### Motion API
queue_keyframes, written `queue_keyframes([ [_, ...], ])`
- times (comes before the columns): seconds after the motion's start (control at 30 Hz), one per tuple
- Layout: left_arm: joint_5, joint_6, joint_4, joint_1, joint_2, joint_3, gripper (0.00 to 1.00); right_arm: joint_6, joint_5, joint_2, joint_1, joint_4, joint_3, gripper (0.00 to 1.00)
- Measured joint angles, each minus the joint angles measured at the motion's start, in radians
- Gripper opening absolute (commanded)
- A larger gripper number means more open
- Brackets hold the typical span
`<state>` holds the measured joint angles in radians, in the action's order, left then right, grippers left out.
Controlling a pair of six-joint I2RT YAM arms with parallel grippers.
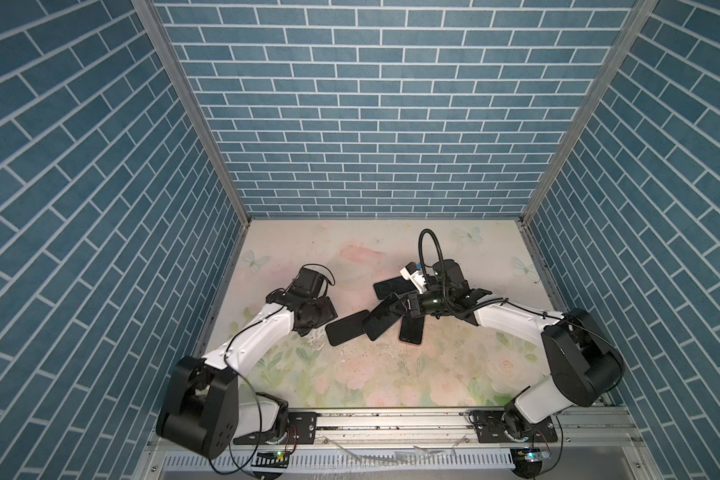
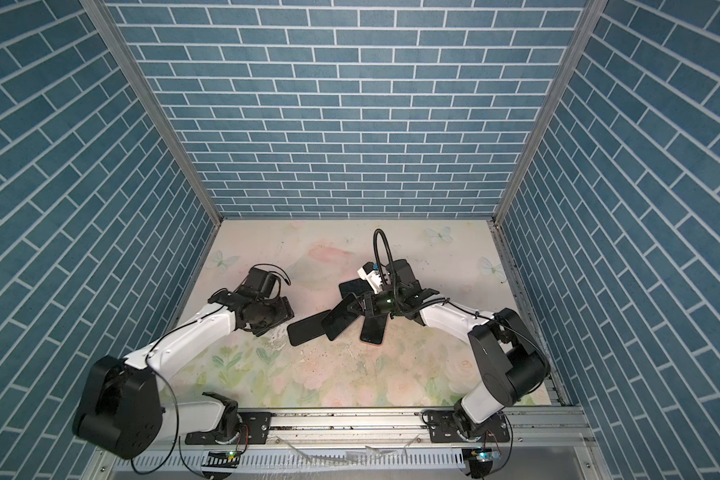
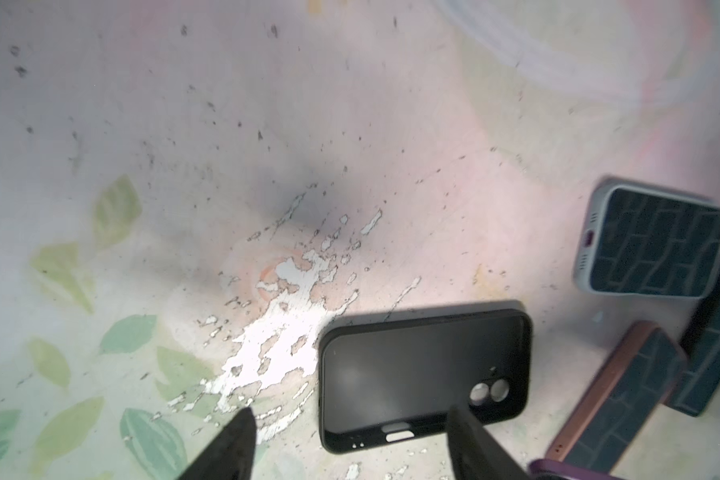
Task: Put the phone into the phone case
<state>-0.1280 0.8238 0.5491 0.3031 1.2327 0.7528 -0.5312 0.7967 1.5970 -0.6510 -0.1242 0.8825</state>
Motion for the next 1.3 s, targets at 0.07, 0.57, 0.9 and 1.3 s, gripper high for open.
queue_keyframes([
  [0.07, -0.038, 0.013, -0.041, -0.025, -0.037, -0.053, 0.91, -0.014, -0.005, 0.025, -0.026, -0.016, 0.024, 0.00],
  [0.57, -0.305, 0.146, -0.342, -0.082, -0.053, -0.291, 1.00, -0.138, -0.113, 0.181, -0.122, -0.154, 0.077, 0.00],
  [0.9, -0.398, 0.199, -0.460, -0.109, -0.034, -0.327, 1.00, -0.169, -0.140, 0.242, -0.140, -0.179, 0.120, 0.00],
  [1.3, -0.442, 0.241, -0.577, -0.114, -0.006, -0.355, 0.99, -0.180, -0.141, 0.309, -0.145, -0.206, 0.144, 0.00],
])
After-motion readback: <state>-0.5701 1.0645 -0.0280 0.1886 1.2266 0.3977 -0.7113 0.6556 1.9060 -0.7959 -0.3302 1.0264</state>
